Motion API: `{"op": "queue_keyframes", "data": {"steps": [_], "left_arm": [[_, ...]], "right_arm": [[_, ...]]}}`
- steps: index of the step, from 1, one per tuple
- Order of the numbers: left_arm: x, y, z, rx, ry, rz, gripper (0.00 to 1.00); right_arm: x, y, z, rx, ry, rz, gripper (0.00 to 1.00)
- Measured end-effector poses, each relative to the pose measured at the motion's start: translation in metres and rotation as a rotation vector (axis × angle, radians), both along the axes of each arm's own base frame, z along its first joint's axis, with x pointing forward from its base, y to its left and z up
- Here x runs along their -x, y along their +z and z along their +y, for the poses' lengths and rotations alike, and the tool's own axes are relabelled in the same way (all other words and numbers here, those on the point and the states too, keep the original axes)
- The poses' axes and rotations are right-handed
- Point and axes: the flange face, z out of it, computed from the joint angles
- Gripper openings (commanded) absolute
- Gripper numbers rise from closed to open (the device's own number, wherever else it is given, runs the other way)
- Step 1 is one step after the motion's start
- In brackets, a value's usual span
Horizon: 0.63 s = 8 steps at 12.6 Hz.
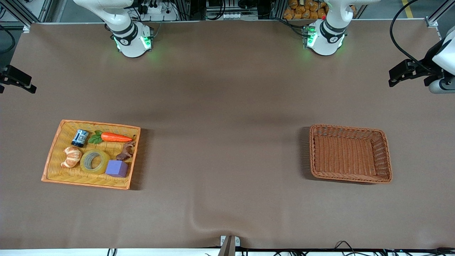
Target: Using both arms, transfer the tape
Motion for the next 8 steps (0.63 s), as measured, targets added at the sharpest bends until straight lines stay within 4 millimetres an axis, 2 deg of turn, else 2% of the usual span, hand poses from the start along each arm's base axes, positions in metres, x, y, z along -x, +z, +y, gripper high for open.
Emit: {"op": "queue_keyframes", "data": {"steps": [8], "left_arm": [[-0.001, 0.0007, -0.0054, 0.001, -0.01, -0.004, 1.0]], "right_arm": [[-0.0012, 0.0006, 0.0019, 0.005, 0.015, -0.008, 1.0]]}}
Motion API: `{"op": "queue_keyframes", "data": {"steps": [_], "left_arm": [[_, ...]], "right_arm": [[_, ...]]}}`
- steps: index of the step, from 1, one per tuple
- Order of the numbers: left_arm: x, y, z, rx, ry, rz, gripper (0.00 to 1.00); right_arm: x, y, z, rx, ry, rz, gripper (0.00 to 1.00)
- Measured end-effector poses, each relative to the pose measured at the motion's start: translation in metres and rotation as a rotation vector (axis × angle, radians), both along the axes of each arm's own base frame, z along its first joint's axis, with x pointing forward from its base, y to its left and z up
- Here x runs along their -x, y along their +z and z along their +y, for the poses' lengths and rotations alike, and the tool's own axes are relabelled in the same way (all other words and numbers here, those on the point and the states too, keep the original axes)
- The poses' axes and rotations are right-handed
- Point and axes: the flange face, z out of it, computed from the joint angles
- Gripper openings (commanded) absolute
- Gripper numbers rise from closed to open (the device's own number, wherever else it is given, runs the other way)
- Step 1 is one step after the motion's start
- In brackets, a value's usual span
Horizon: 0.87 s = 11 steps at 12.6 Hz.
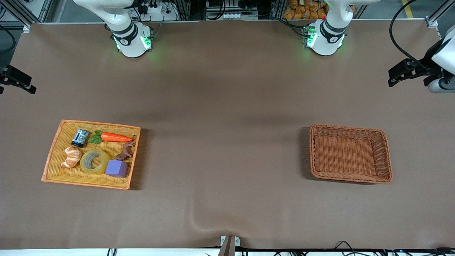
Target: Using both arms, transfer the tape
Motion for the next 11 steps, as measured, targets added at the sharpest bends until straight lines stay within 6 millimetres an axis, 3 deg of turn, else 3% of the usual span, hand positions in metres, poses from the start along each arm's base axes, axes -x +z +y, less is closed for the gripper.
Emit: {"op": "queue_keyframes", "data": {"steps": [11], "left_arm": [[-0.009, -0.006, -0.005, 0.007, -0.009, -0.02, 1.0]], "right_arm": [[-0.005, -0.015, 0.004, -0.002, 0.011, 0.028, 1.0]]}}
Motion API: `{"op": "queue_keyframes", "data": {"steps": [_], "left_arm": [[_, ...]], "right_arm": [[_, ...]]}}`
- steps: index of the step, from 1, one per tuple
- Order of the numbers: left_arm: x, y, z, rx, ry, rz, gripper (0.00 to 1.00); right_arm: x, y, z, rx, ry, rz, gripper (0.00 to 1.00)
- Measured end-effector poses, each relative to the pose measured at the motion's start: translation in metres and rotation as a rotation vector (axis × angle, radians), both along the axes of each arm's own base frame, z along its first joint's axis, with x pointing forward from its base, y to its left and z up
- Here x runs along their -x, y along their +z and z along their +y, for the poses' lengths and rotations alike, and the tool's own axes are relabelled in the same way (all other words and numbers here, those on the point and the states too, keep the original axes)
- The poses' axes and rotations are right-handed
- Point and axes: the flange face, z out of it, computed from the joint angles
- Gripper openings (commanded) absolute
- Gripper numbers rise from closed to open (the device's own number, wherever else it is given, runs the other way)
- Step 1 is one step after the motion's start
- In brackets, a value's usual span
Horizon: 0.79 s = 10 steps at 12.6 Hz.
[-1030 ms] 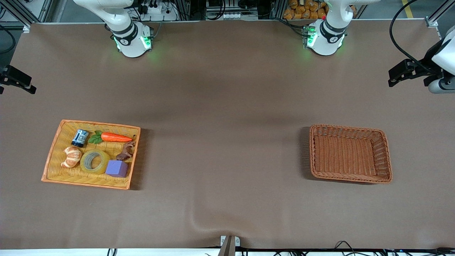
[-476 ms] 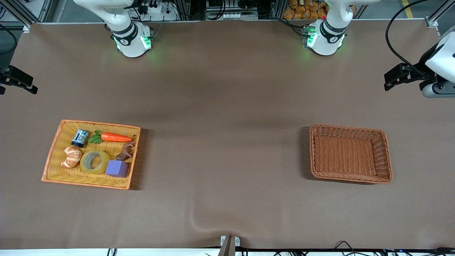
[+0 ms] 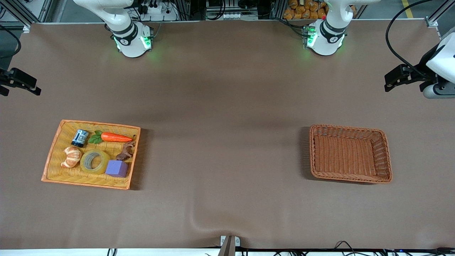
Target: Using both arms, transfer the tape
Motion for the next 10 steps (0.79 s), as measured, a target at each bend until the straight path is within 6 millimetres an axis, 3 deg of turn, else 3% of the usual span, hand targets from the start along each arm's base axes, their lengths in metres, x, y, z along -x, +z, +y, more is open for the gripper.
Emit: {"op": "queue_keyframes", "data": {"steps": [3, 5, 8, 10], "left_arm": [[-0.001, 0.0, 0.0, 0.0, -0.001, -0.004, 1.0], [-0.001, 0.0, -0.001, 0.001, -0.003, -0.004, 1.0], [-0.001, 0.0, -0.002, 0.001, -0.003, -0.005, 1.0], [-0.001, 0.0, -0.003, 0.001, -0.005, -0.005, 1.0]], "right_arm": [[-0.011, -0.019, 0.0, 0.001, 0.002, 0.015, 1.0], [-0.029, -0.044, 0.001, 0.005, 0.003, 0.018, 1.0], [-0.064, -0.107, -0.001, 0.012, 0.007, 0.047, 1.0], [-0.086, -0.161, -0.008, 0.018, 0.0, 0.076, 1.0]]}}
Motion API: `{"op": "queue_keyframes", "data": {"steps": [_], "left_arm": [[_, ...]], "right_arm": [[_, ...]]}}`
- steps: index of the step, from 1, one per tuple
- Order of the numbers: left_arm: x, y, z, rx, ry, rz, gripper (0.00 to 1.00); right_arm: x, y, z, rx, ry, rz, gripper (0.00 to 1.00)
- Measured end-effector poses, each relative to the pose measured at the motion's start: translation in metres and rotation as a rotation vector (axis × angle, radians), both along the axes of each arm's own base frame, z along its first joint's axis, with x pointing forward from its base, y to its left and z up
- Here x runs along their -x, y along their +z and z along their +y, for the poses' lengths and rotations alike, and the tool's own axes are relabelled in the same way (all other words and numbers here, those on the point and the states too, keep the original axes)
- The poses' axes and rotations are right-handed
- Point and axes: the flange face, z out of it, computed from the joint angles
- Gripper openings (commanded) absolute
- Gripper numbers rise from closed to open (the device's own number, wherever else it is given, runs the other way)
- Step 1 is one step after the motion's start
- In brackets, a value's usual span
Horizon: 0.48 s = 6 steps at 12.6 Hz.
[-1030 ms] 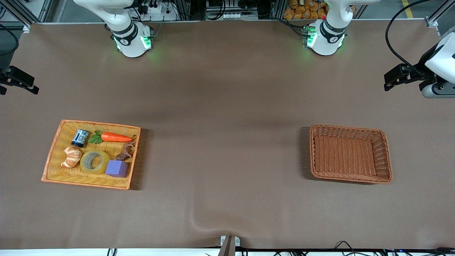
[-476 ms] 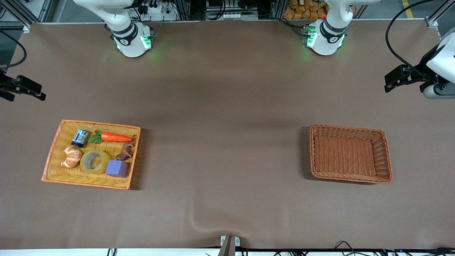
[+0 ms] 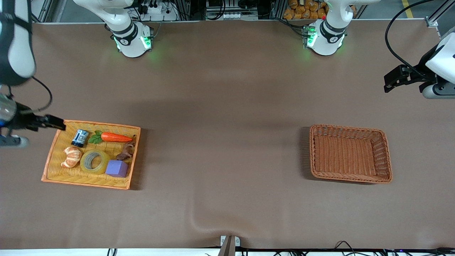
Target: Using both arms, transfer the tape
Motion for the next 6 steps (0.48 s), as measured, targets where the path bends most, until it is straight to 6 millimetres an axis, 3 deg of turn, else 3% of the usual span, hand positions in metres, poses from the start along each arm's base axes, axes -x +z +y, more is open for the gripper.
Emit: {"op": "queue_keyframes", "data": {"steps": [3, 6], "left_arm": [[-0.001, -0.004, -0.009, 0.001, -0.016, 0.005, 1.0], [-0.009, -0.015, -0.031, 0.007, -0.057, 0.007, 1.0]], "right_arm": [[-0.024, -0.083, -0.011, 0.011, -0.01, 0.036, 1.0], [-0.034, -0.146, -0.03, 0.017, -0.016, 0.055, 1.0]]}}
